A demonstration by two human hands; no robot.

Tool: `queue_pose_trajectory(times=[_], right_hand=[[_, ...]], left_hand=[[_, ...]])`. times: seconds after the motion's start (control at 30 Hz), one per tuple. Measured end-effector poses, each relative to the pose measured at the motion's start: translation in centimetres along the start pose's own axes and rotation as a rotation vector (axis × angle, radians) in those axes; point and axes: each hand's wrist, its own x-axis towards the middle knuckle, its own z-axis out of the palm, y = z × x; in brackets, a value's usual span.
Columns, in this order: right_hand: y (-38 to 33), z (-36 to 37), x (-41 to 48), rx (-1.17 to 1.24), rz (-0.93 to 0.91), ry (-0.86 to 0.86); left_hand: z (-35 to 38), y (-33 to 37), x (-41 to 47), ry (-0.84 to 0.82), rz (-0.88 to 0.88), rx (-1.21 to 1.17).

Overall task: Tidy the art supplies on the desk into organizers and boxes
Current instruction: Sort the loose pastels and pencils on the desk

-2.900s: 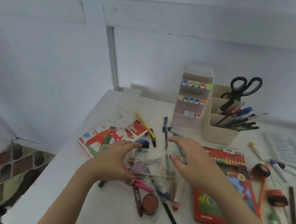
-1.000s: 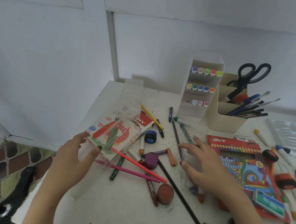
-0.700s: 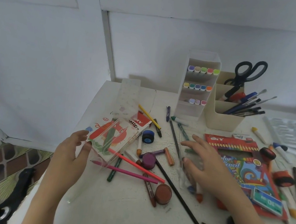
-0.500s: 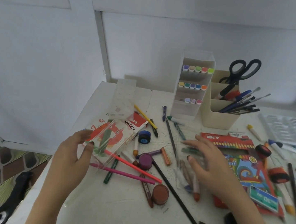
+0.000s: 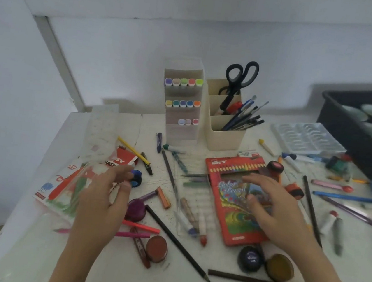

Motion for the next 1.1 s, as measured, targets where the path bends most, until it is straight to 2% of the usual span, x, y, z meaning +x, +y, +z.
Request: queue_pose_trajectory(times=[0.27,0.47,0.63,0.77,0.87,0.97,1.07,1.1], right_hand=[[4.5,-5.6,-1.3,-0.053,0.123,0.044],[7.6,-8.6,-1.8,-0.025,0.138,0.076],[10.0,-11.1,-2.1,0.048,0.129,0.071],[11.8,-12.7,-2.0,-0.09,0.122,0.081],[13.4,-13.8,-1.5,-0.262,0.223,-0.007],[13.8,-12.6,-2.1,-0.446,0.256,-0.211],[14.2,-11.0,-2.3,-0.445,0.247,-0.291],[18.6,-14.6,-2.2,-0.419,0.223,-0.279]], left_hand=[[6.5,4.6,-1.2,-0.18,0.044,-0.136],[10.4,7.6,-1.8,-0.293,0.139,-0.061],[13.4,9.5,-2.5,-0.386,0.145,-0.03],[15.6,11.2,-2.8,-0.408,0.169,0.02],[17.5,12.8,-3.2,-0.391,0.168,0.14],[18.3,12.7,-3.1,-0.481,0.034,0.29],[18.9,12.7,-3.0,-0.573,-0.056,0.395],[23.9,16.3,-3.9,-0.533,-0.078,0.403]])
